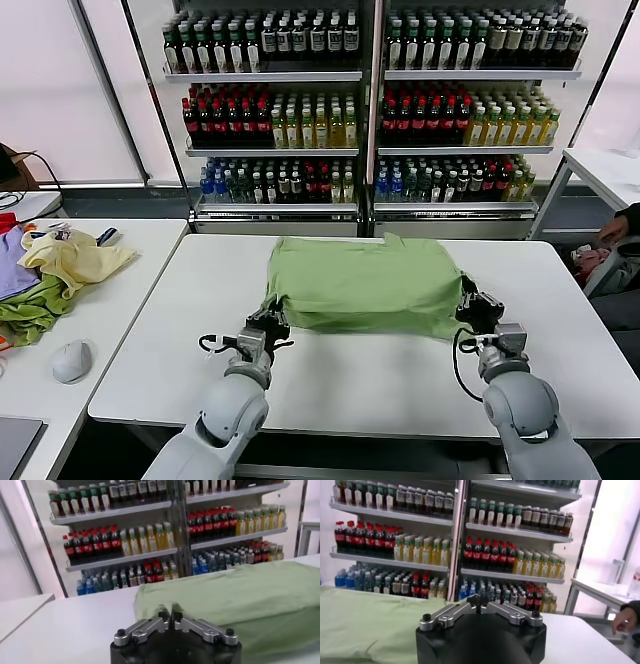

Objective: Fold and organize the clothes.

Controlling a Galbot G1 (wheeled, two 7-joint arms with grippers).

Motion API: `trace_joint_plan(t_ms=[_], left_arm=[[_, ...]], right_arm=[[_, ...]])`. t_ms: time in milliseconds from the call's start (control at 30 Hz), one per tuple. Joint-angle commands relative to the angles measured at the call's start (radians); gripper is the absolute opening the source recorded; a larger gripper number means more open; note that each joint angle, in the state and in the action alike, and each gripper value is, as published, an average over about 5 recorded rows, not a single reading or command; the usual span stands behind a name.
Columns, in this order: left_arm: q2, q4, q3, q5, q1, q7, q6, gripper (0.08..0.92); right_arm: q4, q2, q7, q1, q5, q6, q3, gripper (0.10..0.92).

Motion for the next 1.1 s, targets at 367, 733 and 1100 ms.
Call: trace_joint_plan(t_ms=[367,733,1100], left_arm=[[-0.028,0.277,0.069,0.119,-0.196,0.013,0.036,0.120],[-0.021,0.145,0.007,0.130,-0.058,-0.003,0.033,0.409],[-0.028,0.176,-0.017,0.026,-0.033,-0.012,0.013,0.729]], right_arm=[[-0.159,0.023,-0.040,0.123,-0.105,-0.001,-0.095,0.145],[0.001,0.017,-0.058,-0.074,-0.109,0.049,-0.009,0.440],[0.033,0.024,0.038,-0.154,0.031,-0.179,0.073,0.756]])
